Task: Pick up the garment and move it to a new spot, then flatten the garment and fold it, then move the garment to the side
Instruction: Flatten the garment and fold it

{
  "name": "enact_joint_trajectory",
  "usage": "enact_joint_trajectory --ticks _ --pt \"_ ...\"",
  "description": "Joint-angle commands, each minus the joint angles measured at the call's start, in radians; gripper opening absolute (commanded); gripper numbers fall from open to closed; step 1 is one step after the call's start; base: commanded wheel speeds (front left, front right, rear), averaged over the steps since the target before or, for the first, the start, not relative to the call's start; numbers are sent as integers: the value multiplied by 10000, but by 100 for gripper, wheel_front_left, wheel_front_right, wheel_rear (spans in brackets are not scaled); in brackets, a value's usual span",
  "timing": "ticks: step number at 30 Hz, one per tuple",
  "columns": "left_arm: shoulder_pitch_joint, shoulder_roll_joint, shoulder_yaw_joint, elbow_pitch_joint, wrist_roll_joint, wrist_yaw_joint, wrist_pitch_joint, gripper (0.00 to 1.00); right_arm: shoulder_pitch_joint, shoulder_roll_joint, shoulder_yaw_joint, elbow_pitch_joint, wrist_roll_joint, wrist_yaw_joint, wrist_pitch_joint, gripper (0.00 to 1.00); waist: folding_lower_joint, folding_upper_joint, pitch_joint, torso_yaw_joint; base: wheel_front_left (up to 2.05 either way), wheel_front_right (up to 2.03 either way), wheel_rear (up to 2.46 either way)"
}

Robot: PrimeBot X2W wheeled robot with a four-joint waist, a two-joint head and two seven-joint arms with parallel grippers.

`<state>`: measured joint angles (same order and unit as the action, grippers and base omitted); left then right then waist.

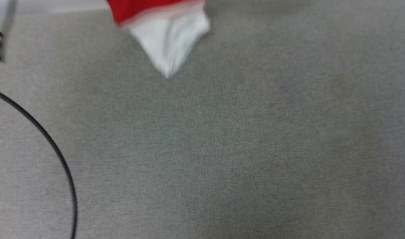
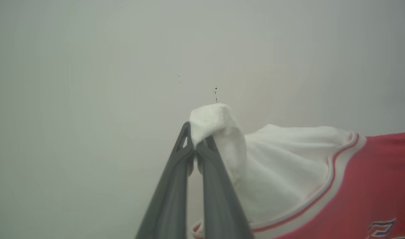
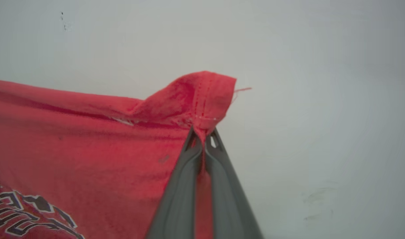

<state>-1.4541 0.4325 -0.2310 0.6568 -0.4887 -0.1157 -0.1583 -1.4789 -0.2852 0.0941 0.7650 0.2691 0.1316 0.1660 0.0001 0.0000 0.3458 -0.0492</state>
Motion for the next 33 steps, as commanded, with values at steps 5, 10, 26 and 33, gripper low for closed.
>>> enact_joint_trajectory --ticks 5,10,26,33 --pt "-1748 421 -38 434 147 -38 89 0 -1416 0 -202 37 -348 -17 24 0 -1 0 1404 -105 0 0 0" --pt "-2759 594 -228 897 208 -99 -44 0 -2394 121 -198 226 -557 -19 14 0 -1 0 2369 -97 0 0 0" --pt "-1295 118 -783 2406 -1092 -142 -677 0 -1679 354 787 1672 -123 -17 -598 0 -1 0 2967 258 0 0 0" --pt "1117 -216 -1451 2617 -2045 -143 -954 0 495 191 1536 2401 707 -16 -1211 0 -1 0 1827 436 0 0 0"
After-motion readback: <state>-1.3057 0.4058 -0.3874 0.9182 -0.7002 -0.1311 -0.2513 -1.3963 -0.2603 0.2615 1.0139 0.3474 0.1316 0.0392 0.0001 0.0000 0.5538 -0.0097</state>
